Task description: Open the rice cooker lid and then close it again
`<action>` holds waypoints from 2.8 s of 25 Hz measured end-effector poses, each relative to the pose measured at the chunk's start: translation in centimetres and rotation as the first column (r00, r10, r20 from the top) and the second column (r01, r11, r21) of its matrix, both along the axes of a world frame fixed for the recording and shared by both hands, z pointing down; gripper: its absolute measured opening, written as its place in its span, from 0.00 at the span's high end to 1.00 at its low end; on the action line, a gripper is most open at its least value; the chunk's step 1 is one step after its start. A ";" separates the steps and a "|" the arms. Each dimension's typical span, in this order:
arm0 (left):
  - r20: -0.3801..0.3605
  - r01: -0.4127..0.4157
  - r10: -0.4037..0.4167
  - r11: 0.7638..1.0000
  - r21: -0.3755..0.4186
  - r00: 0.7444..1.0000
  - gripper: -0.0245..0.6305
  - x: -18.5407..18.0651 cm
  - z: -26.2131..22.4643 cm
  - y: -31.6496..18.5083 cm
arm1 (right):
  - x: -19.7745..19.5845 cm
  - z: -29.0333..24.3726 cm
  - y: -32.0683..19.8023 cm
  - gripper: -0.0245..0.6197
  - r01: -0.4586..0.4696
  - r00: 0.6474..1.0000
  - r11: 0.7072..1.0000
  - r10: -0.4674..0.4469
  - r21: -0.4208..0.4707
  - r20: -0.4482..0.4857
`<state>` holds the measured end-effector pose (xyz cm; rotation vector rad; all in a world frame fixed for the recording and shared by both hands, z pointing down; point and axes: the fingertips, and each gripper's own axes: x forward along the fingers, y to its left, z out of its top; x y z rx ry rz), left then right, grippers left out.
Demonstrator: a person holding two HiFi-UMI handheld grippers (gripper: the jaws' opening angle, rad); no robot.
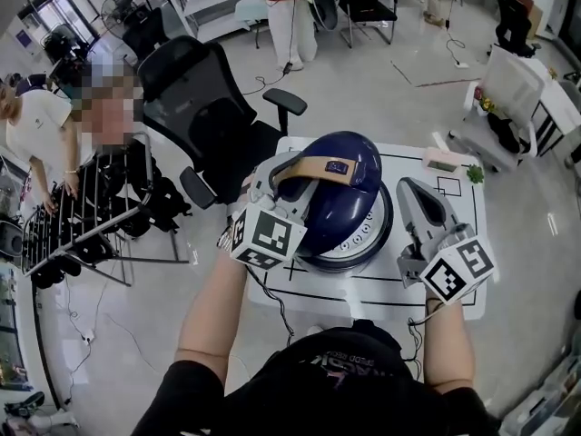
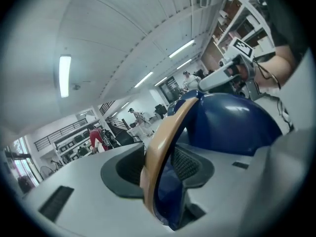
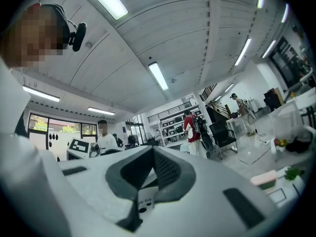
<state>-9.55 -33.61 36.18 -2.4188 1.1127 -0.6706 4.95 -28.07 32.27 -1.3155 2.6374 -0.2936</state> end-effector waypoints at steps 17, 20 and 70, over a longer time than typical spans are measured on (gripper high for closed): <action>-0.299 0.042 -0.078 0.991 -0.125 0.951 0.73 -7.6 -1.9 -2.3 | -3.3 0.5 0.6 0.96 0.038 0.999 0.999 -0.038 -0.007 -0.027; -0.330 0.046 -0.091 0.989 -0.143 0.940 0.73 -8.4 -1.8 -2.6 | -3.7 0.8 0.4 0.96 0.047 0.998 0.999 -0.047 -0.014 -0.030; -0.496 0.200 -0.277 0.959 -0.203 0.823 0.68 -19.6 -0.6 0.9 | -12.5 1.2 1.4 0.96 0.166 0.982 0.985 -0.170 -0.053 -0.076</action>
